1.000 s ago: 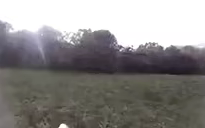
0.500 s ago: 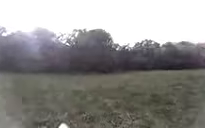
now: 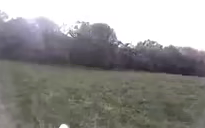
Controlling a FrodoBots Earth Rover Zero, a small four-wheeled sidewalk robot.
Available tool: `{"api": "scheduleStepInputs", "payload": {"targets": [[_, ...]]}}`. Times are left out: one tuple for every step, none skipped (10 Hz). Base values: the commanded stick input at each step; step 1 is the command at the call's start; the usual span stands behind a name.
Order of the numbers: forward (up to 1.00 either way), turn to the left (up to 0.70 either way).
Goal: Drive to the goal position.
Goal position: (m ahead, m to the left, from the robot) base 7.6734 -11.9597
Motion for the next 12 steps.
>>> {"api": "scheduleStepInputs", "payload": {"targets": [[0.85,0.0],[0.85,0.0],[0.85,0.0],[0.85,0.0],[0.85,0.0],[0.85,0.0],[0.85,0.0],[0.85,-0.01],[0.85,-0.06],[0.85,-0.26],[0.85,-0.34],[0.85,-0.34]]}}
